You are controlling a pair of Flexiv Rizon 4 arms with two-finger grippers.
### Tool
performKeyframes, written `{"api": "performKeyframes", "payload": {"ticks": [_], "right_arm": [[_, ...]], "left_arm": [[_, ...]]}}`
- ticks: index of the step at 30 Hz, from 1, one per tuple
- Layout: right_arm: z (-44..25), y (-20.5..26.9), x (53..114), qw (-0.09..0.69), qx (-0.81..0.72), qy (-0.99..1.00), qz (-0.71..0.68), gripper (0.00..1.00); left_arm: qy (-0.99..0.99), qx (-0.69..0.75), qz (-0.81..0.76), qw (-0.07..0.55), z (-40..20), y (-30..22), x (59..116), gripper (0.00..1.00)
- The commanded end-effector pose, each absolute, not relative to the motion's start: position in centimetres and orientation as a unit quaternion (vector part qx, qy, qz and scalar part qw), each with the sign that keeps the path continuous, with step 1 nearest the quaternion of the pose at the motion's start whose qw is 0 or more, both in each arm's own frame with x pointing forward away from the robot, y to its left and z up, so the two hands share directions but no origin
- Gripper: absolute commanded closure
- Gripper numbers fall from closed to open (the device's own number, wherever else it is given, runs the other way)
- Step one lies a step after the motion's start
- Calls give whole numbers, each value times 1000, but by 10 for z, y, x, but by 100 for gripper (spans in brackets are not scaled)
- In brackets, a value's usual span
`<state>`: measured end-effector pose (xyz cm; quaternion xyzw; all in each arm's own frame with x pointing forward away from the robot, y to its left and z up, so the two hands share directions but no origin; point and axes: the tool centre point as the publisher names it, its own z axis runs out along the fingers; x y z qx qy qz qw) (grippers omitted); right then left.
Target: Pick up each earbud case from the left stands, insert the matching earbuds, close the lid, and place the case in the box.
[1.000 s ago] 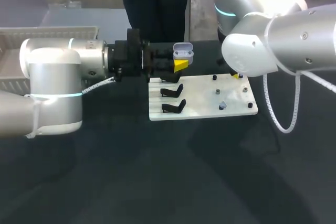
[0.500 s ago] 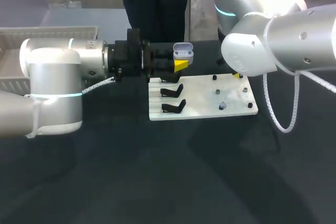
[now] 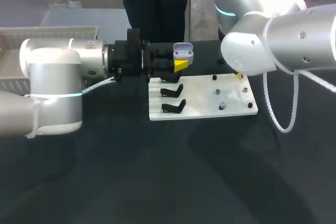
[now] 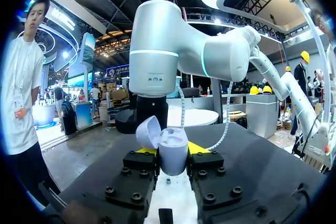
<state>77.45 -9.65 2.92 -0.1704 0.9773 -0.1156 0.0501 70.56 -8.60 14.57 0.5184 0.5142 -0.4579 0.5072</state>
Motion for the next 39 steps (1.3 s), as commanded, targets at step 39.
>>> {"api": "performKeyframes", "payload": {"ticks": [39], "right_arm": [[166,-44,683,15,-167,982,-85,100]], "left_arm": [[514,519,-458,507,146,-86,706,100]]}}
